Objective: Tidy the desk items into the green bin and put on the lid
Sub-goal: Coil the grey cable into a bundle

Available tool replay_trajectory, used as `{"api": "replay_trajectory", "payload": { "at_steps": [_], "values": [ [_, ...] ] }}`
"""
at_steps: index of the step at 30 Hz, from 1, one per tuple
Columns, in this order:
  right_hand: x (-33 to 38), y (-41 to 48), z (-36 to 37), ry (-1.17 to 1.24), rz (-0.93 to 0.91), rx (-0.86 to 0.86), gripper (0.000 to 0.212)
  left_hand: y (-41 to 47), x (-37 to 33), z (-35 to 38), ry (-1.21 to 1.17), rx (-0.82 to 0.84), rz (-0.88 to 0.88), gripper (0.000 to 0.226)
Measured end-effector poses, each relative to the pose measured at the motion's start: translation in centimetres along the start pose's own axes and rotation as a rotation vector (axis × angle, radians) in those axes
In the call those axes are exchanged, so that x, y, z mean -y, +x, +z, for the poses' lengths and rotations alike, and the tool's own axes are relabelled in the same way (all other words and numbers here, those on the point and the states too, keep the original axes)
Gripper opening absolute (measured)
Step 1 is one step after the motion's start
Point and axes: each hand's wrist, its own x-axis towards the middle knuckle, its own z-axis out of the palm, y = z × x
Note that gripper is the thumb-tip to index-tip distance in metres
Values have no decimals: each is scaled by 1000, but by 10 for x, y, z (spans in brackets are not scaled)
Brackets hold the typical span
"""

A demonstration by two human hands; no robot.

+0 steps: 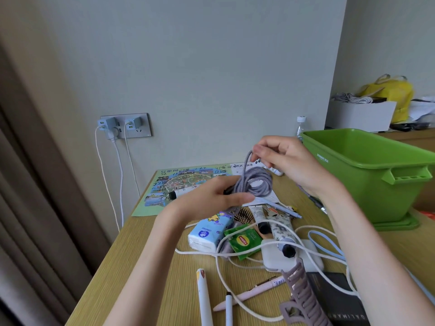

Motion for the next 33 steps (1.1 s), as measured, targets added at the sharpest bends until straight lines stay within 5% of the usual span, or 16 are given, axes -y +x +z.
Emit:
{"api": "replay_trajectory", "payload": {
  "at_steps": [4, 14, 21, 27, 33],
  "values": [
    [-8, -1, 6, 141, 105, -1, 22, -2, -17, 2, -169, 59, 121, 9],
    [-4, 0, 34, -63, 136, 252, 32, 2, 1, -16, -303, -405, 135, 42],
    [10, -3, 17, -223, 153, 305, 22, 4, 18, -20, 66, -686, 116, 33],
    [26, -7, 3, -134, 149, 278, 33, 2, 22, -18, 261, -509, 40, 37],
    [17, -4, 4, -8, 148, 172, 36, 4, 3, -1, 51, -142, 85, 27]
  ]
}}
